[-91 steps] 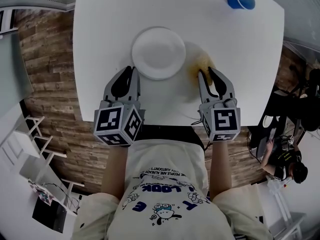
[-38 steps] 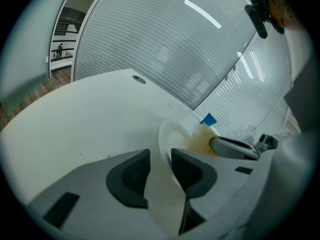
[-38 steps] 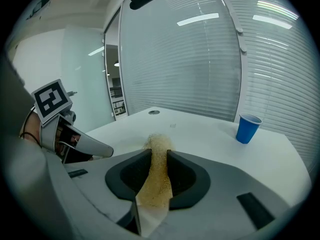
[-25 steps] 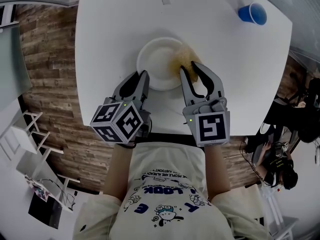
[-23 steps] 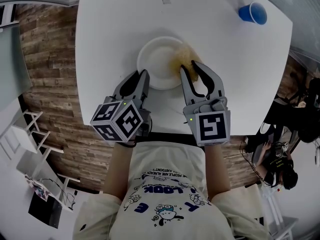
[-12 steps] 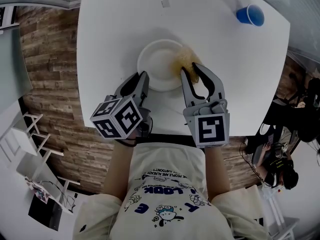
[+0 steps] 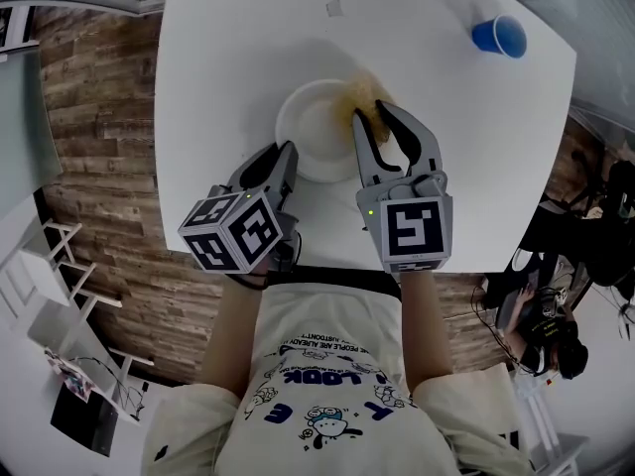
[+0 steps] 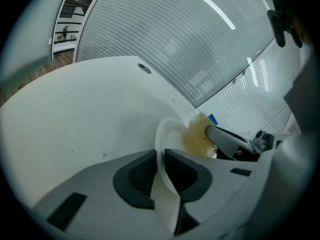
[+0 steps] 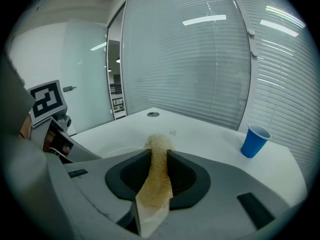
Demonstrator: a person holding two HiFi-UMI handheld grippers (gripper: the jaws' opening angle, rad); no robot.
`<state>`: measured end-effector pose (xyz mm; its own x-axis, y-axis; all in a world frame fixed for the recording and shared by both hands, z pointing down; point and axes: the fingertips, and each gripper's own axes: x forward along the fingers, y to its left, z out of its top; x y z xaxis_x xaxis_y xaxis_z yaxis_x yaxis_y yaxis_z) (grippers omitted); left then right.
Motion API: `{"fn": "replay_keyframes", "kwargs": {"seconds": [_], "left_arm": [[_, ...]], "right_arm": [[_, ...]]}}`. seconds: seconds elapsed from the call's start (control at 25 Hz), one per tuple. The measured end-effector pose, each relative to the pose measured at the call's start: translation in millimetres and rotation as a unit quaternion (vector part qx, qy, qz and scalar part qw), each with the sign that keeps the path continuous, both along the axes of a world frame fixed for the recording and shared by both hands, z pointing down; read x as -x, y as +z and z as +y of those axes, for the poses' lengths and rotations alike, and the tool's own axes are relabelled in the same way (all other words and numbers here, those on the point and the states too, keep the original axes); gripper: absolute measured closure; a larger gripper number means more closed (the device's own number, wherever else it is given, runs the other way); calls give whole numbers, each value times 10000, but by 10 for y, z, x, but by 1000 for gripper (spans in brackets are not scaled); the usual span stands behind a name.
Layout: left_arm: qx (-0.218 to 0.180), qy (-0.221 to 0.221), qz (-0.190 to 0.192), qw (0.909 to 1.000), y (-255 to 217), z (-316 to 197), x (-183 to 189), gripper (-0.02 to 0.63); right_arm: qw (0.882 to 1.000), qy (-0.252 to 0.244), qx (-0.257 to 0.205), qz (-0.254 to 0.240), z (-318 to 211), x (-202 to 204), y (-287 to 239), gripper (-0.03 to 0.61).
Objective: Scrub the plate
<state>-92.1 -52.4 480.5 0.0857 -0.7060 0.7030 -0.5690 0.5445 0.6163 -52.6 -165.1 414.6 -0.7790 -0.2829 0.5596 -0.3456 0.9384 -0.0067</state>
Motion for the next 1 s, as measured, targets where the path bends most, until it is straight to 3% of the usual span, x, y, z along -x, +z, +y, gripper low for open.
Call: {"fn": "replay_keyframes", "kwargs": {"seconds": [0.6,1.0], "left_arm": [[-15,-20,-13,10000,-39,14,10,538],[11,-115,-28,9999,-42,-3,0,541]], "right_arm": [[9979,-635,66,-142,340,466,-51,480],[9958,-855,288,-122,616,432,-54,480]]}}
